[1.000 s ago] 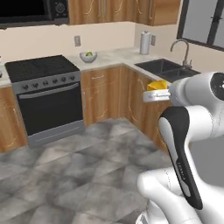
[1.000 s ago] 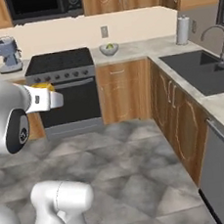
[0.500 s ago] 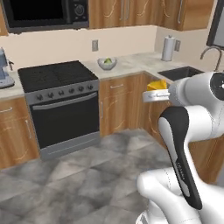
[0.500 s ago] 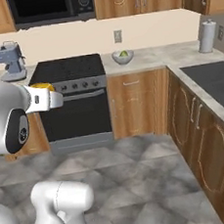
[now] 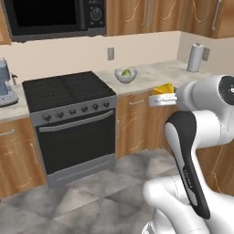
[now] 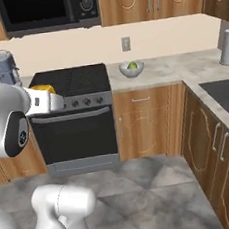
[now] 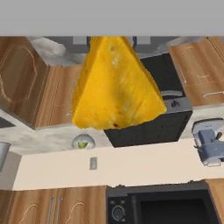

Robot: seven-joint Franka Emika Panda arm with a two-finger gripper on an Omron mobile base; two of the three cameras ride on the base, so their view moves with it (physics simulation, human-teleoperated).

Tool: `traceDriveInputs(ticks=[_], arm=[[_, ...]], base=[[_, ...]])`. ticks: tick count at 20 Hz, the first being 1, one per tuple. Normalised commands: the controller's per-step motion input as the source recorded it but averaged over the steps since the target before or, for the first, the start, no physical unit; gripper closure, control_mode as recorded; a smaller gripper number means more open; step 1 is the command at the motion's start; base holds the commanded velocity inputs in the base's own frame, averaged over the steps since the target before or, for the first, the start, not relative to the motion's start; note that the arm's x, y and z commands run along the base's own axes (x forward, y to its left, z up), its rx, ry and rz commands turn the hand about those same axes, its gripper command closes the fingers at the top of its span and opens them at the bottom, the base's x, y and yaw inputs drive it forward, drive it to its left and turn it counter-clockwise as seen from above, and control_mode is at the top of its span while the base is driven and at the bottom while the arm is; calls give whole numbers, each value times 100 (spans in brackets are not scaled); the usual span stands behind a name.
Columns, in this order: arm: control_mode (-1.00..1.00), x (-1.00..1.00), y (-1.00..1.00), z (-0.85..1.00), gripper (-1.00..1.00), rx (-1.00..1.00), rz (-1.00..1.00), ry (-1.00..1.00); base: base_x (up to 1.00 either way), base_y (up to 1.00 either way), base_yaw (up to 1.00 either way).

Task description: Pick the cheese from the fridge and the cheese grater from the cabinet and place them next to the salad bowl.

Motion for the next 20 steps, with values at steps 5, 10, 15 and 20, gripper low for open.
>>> traceDriveInputs(ticks=[5, 10, 15, 20], arm=[[100, 0, 0, 0, 100, 0, 0, 0], [100, 0, 0, 0, 100, 0, 0, 0], [100, 0, 0, 0, 100, 0, 0, 0], [100, 0, 0, 0, 100, 0, 0, 0]], base=[[87, -27, 3], [79, -37, 2], [71, -40, 6], [64, -40, 12]])
